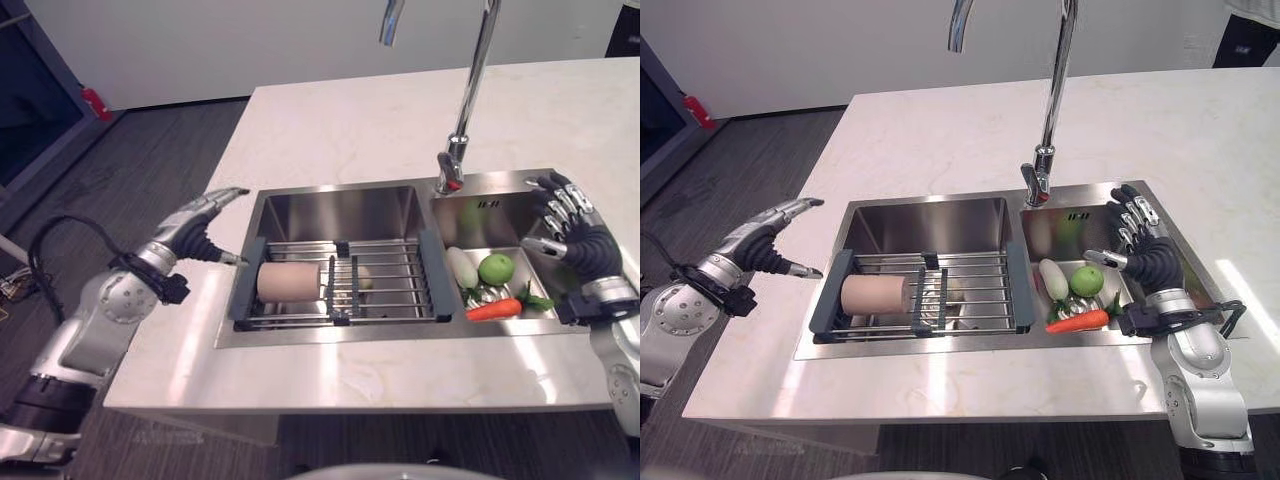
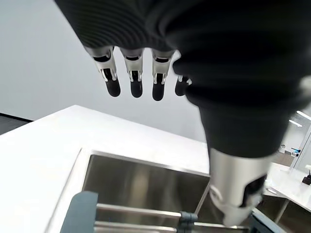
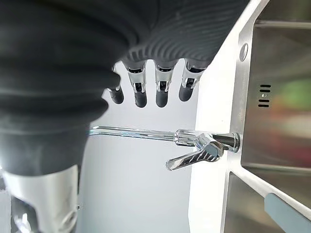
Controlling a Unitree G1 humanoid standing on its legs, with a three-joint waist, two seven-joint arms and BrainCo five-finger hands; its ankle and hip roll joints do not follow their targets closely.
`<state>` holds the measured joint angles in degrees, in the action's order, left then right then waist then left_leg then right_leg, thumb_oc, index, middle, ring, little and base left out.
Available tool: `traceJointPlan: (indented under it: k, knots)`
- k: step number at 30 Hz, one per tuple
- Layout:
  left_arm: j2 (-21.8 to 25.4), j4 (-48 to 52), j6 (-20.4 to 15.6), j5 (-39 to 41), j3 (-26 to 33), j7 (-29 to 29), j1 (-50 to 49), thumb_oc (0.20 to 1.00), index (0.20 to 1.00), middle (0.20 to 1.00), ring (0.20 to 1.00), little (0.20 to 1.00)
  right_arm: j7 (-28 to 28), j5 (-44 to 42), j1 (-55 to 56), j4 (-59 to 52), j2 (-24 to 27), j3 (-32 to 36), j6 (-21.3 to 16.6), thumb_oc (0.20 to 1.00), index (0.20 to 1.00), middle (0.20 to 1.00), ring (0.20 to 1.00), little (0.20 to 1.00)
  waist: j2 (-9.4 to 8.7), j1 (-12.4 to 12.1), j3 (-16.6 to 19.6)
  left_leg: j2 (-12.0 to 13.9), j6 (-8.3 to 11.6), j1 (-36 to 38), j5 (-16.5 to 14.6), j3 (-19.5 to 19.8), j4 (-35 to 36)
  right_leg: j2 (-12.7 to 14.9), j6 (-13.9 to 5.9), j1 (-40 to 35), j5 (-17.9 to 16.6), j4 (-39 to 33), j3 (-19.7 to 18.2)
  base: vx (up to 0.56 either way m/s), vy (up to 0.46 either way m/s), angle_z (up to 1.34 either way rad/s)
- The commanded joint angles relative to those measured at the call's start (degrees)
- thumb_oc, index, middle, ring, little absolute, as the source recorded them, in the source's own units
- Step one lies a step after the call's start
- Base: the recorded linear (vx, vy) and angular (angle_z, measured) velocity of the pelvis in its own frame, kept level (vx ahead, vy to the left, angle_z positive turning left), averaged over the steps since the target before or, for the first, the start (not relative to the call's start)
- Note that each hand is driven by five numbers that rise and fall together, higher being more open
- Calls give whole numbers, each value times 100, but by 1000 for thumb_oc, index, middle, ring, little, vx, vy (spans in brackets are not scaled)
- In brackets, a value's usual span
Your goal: Place the dishes in the dishwasher.
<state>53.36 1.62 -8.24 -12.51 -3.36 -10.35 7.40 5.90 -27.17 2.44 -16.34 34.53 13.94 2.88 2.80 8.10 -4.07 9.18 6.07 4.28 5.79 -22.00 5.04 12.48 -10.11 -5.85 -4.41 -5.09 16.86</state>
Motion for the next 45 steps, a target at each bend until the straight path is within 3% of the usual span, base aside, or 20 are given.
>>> traceJointPlan:
  k: [1, 7, 12, 23, 39, 45]
  knots:
    - [139, -137, 151, -302, 76, -124, 618, 1000, 1000, 1000, 1000, 1000, 35, -240, -508, -304, 357, 72, -407, 1000, 1000, 1000, 1000, 1000, 13, 86, 236, 283, 173, 401, -465, -28, -4, -79, -161, -3, 208, 9, -19, 34, -13, -22]
    - [104, -668, 389, -737, -414, -221, 821, 1000, 1000, 1000, 1000, 1000, 161, -264, -563, -277, 393, 14, -398, 1000, 1000, 1000, 1000, 1000, 32, 196, 286, 334, 163, 462, -477, -108, -4, -120, -169, 6, 223, 9, -202, 33, -28, -17]
    - [-224, -1078, 607, -1220, -807, -134, 862, 1000, 1000, 1000, 1000, 1000, 207, -134, -633, -270, 428, -35, -393, 1000, 1000, 1000, 1000, 1000, 17, 250, 285, 359, 146, 518, -499, -235, -4, -147, -168, 13, 234, 9, -235, 4, -33, -11]
    - [-497, -1884, 991, -1862, -1035, 360, 883, 1000, 1000, 1000, 1000, 1000, 320, -90, -595, -316, 374, -35, -419, 1000, 1000, 1000, 1000, 1000, 5, 380, 306, 341, 120, 617, -552, -364, -4, -173, -191, 4, 243, 9, -368, 15, -12, -5]
    - [-720, -2492, 1150, -2577, -1181, 1017, 905, 1000, 1000, 1000, 1000, 1000, 376, -66, -549, -323, 318, 7, -321, 1000, 1000, 1000, 1000, 1000, 4, 506, 359, 322, 92, 673, -591, -397, -4, -195, -191, 18, 227, 9, -571, 22, -5, -3]
    - [-817, -2480, 1169, -2864, -1354, 918, 1016, 1000, 1000, 1000, 1000, 1000, 441, -57, -532, -354, 296, 14, -297, 1000, 1000, 1000, 1000, 1000, -8, 564, 373, 303, 66, 696, -626, -411, -4, -211, -192, 16, 234, 9, -644, 33, -4, -1]
